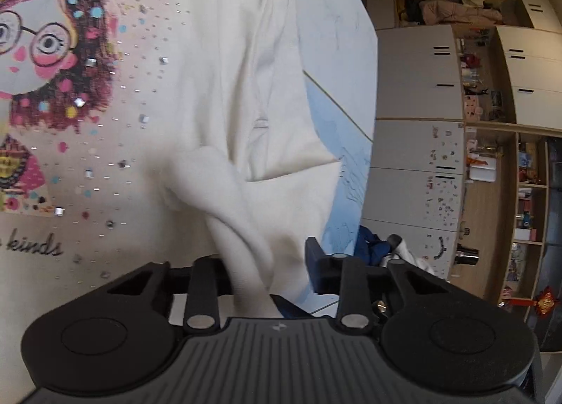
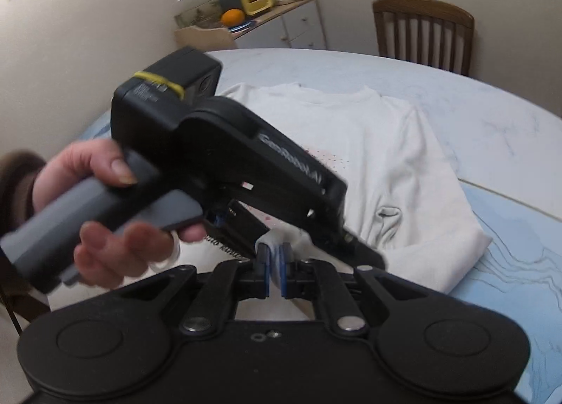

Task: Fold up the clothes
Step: 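Grasp the sleeve cuff with the left tool and lift it, then carry the sleeve across the body with the left tool and open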

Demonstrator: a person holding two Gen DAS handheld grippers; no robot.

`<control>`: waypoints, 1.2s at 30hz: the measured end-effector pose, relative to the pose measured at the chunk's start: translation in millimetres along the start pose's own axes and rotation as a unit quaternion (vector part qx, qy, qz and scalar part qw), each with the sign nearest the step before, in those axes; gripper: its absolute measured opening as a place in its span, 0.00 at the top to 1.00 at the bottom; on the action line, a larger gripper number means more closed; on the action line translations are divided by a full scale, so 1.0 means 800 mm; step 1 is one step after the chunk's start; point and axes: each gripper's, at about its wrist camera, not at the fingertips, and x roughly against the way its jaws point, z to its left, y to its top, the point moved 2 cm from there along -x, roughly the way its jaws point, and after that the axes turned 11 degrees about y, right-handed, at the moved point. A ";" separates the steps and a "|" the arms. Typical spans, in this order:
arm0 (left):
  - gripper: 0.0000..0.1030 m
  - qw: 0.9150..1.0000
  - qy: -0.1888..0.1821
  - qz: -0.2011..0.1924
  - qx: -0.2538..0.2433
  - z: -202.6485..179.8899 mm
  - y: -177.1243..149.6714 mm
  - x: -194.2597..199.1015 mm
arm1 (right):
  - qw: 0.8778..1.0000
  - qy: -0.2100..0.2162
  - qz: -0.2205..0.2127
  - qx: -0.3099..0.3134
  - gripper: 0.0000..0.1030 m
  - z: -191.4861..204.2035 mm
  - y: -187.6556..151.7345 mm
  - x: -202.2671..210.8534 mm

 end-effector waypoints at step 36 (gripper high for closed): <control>0.92 0.947 -0.004 -0.312 0.074 0.157 0.040 0.305 | 0.974 -0.224 0.034 0.019 0.00 -0.062 0.001 -0.101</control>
